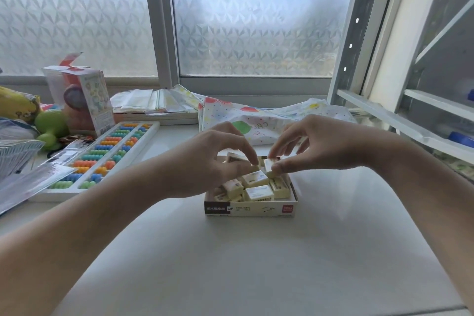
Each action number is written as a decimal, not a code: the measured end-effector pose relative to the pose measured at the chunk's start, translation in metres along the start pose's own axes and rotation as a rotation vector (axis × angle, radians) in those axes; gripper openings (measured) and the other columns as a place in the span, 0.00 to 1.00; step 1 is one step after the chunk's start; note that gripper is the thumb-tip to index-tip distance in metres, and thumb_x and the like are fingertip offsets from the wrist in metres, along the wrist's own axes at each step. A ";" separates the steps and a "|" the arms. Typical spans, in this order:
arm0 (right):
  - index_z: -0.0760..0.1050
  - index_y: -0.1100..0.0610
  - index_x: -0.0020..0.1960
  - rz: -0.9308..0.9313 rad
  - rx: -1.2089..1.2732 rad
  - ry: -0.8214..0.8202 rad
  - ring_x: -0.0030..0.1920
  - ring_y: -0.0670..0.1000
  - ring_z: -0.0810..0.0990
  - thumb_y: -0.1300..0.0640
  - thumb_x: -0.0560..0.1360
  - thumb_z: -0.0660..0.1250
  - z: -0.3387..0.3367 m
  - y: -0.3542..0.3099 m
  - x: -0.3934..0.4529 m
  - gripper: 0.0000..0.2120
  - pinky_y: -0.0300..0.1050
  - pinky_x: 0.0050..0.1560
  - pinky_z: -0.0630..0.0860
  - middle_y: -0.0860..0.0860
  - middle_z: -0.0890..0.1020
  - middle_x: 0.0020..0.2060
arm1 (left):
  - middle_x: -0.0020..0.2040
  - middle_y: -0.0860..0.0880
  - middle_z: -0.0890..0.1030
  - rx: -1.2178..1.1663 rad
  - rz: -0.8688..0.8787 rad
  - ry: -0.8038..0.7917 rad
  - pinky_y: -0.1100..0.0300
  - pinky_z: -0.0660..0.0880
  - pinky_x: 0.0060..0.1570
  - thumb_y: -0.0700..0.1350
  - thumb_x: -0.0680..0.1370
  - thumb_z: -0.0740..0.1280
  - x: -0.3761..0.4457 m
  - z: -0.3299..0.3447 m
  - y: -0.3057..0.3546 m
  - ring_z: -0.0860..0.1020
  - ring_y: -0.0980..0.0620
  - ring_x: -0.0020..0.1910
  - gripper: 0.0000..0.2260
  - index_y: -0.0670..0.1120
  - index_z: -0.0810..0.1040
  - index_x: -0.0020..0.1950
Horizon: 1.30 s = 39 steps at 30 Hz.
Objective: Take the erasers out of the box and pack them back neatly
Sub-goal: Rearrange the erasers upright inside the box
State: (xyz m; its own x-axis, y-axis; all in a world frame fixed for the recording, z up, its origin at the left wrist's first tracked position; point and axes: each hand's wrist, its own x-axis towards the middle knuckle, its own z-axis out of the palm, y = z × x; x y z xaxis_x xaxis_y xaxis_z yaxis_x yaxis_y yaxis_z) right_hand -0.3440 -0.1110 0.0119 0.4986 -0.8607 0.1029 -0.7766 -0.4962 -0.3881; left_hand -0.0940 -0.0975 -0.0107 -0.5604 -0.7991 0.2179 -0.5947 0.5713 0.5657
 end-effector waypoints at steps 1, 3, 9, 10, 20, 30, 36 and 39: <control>0.86 0.41 0.53 -0.005 -0.001 0.005 0.51 0.35 0.82 0.36 0.69 0.76 -0.001 0.000 -0.001 0.16 0.42 0.55 0.82 0.38 0.86 0.46 | 0.59 0.60 0.72 -0.007 0.010 -0.022 0.69 0.66 0.59 0.52 0.78 0.70 -0.001 -0.001 0.001 0.72 0.67 0.59 0.06 0.61 0.84 0.52; 0.86 0.41 0.53 -0.016 0.012 0.020 0.51 0.36 0.82 0.37 0.69 0.76 -0.004 0.000 -0.002 0.15 0.42 0.56 0.82 0.39 0.86 0.46 | 0.61 0.62 0.71 -0.008 0.026 -0.081 0.66 0.64 0.63 0.49 0.78 0.70 -0.004 -0.001 0.004 0.69 0.67 0.63 0.10 0.64 0.83 0.55; 0.86 0.39 0.51 -0.028 0.032 0.001 0.54 0.34 0.81 0.37 0.69 0.76 -0.005 -0.002 -0.003 0.13 0.42 0.58 0.80 0.37 0.86 0.47 | 0.65 0.65 0.67 0.042 0.032 -0.184 0.59 0.60 0.68 0.47 0.79 0.67 -0.007 -0.002 0.009 0.63 0.64 0.69 0.15 0.68 0.81 0.56; 0.86 0.38 0.51 -0.017 0.030 -0.012 0.54 0.34 0.80 0.37 0.68 0.77 -0.003 -0.002 -0.002 0.14 0.42 0.59 0.80 0.38 0.86 0.48 | 0.64 0.65 0.67 0.050 0.038 -0.171 0.59 0.61 0.68 0.48 0.79 0.68 -0.007 -0.003 0.009 0.64 0.64 0.69 0.12 0.67 0.82 0.54; 0.87 0.45 0.47 -0.006 -0.034 0.055 0.48 0.36 0.82 0.41 0.71 0.77 0.006 -0.005 0.003 0.10 0.48 0.56 0.82 0.40 0.86 0.43 | 0.55 0.60 0.75 0.120 0.098 -0.047 0.77 0.64 0.55 0.50 0.78 0.70 -0.005 -0.001 0.006 0.72 0.67 0.57 0.04 0.55 0.85 0.47; 0.86 0.49 0.41 -0.026 0.018 0.177 0.41 0.38 0.84 0.49 0.74 0.76 0.002 -0.008 0.001 0.05 0.33 0.42 0.79 0.45 0.87 0.38 | 0.62 0.62 0.70 0.220 0.063 -0.079 0.61 0.59 0.68 0.57 0.80 0.63 -0.001 0.011 0.006 0.66 0.62 0.66 0.11 0.64 0.82 0.59; 0.84 0.50 0.38 0.003 0.003 0.204 0.38 0.40 0.84 0.49 0.72 0.77 0.002 -0.010 0.001 0.07 0.32 0.37 0.77 0.45 0.86 0.34 | 0.66 0.62 0.66 0.324 0.043 -0.125 0.57 0.53 0.71 0.60 0.82 0.57 0.006 0.017 0.009 0.60 0.59 0.70 0.16 0.65 0.74 0.68; 0.83 0.51 0.38 0.015 -0.002 0.198 0.38 0.40 0.84 0.49 0.72 0.77 0.004 -0.012 0.002 0.08 0.30 0.35 0.76 0.46 0.86 0.34 | 0.67 0.61 0.65 0.336 0.036 -0.141 0.60 0.52 0.67 0.61 0.81 0.57 0.008 0.015 0.010 0.59 0.61 0.70 0.15 0.66 0.74 0.66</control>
State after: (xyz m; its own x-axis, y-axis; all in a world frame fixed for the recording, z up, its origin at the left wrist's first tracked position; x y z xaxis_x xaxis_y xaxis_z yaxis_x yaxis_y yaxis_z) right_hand -0.3323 -0.1065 0.0130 0.4017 -0.8735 0.2750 -0.7843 -0.4831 -0.3891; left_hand -0.1129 -0.0956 -0.0154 -0.6445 -0.7570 0.1077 -0.7162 0.6470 0.2616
